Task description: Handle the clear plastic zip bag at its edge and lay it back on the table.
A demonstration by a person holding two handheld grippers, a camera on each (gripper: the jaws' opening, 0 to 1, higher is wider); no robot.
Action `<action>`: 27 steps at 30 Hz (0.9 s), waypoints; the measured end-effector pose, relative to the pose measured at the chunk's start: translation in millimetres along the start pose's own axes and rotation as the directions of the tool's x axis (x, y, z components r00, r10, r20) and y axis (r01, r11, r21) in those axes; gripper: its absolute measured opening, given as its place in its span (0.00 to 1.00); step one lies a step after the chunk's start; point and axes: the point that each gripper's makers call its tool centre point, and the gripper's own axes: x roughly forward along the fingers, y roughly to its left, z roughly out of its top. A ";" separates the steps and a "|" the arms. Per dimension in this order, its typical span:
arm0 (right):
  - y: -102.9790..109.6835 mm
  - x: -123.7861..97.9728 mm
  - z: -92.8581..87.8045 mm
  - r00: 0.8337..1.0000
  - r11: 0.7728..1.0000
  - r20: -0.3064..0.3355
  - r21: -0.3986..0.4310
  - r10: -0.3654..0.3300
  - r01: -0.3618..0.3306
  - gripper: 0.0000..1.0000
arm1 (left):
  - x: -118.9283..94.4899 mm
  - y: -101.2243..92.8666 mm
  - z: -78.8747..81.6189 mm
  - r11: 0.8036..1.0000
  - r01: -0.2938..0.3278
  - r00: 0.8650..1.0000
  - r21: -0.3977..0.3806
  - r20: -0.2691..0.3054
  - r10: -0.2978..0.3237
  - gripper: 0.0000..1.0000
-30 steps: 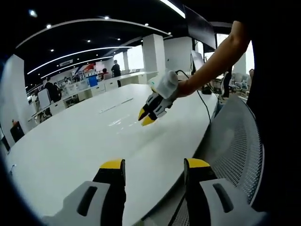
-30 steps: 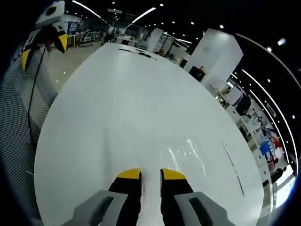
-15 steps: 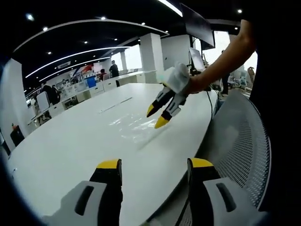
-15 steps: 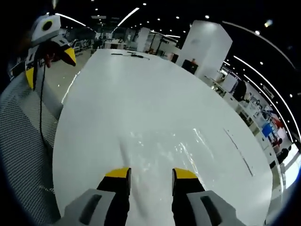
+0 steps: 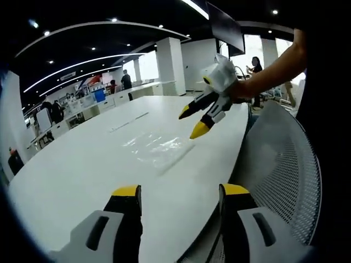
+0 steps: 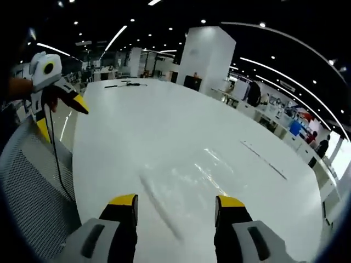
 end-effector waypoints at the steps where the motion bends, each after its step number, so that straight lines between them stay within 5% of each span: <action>1: -0.4 -4.0 0.3 1.000 1.000 0.005 0.009 -0.007 0.007 0.59 | 0.5 0.7 1.3 1.000 0.001 1.000 0.000 0.002 -0.001 0.56; 15: -20.7 -57.5 -24.3 0.992 0.981 0.026 0.151 -0.126 0.120 0.76 | 4.0 6.1 11.2 1.000 0.010 0.999 -0.022 0.033 -0.009 0.65; 27: -14.8 -87.1 -40.9 0.990 0.974 0.041 0.191 -0.135 0.125 0.95 | 1.0 9.6 16.9 0.998 -0.015 0.999 -0.067 0.043 0.018 0.76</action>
